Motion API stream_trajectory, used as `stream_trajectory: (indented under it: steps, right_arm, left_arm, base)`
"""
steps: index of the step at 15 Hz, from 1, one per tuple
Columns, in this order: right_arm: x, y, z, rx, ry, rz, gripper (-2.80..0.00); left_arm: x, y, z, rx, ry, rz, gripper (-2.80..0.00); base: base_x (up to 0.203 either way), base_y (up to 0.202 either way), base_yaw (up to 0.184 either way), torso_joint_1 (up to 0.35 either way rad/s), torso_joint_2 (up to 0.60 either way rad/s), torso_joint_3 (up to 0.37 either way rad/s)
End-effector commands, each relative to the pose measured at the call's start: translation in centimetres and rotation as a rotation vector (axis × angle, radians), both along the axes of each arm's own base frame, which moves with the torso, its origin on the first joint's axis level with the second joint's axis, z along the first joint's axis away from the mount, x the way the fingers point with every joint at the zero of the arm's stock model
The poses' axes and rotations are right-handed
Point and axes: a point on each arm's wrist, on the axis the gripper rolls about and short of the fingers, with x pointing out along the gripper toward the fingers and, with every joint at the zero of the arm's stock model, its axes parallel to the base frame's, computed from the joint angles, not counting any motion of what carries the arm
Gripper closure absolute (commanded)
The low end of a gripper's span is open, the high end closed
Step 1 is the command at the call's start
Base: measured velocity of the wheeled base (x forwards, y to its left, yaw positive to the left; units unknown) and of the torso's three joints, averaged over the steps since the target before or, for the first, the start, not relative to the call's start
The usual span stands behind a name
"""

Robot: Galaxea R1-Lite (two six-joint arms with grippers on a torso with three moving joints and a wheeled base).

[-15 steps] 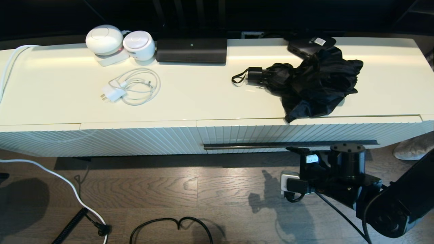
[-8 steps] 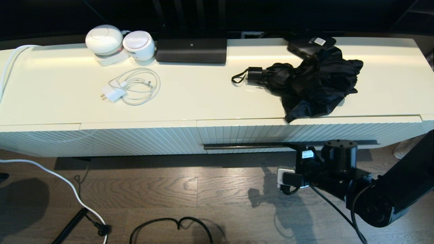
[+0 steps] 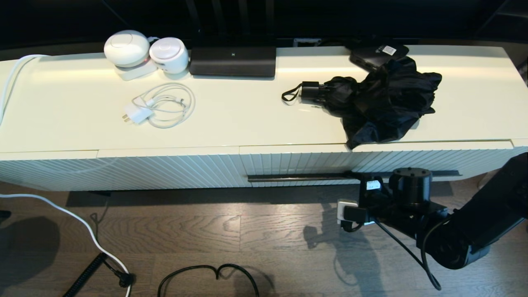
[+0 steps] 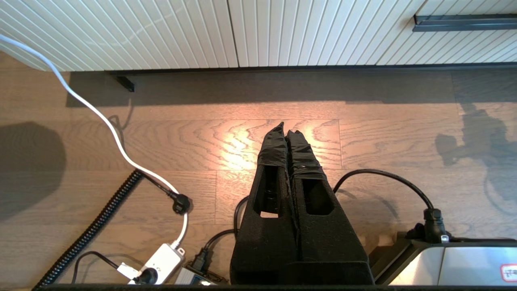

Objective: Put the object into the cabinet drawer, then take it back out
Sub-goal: Open the drawer

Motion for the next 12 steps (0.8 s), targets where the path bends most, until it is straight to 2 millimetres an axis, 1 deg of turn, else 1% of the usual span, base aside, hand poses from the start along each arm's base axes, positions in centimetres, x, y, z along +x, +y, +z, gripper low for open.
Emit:
stream_trajectory:
  steps: [1,4,8,12]
  right_arm:
    - [0.29,0.02,-0.30,-0.007,-0.002,0.000,-2.80]
    - [0.72,0.03,-0.18,-0.004,-0.011,-0.003,-2.80]
    - [0.38,-0.07,-0.61,-0.014,0.012,-0.004,-2.80]
    - [-0.20,-0.10,0.00,-0.016,0.015,-0.003,-2.80]
  left_arm:
    - [-0.01,0.00,0.00,0.001,-0.002,0.000,0.00]
    - [-0.01,0.00,0.00,-0.001,-0.002,0.000,0.00]
    - [-0.02,0.00,0.02,0.000,-0.003,0.001,0.00]
    - [-0.01,0.00,0.00,-0.001,-0.002,0.000,0.00]
  base:
    - [0.000,0.000,0.000,0.000,0.00,0.000]
    - [0.000,0.000,0.000,0.000,0.00,0.000]
    - [0.000,0.000,0.000,0.000,0.00,0.000]
    - [0.000,0.000,0.000,0.000,0.00,0.000]
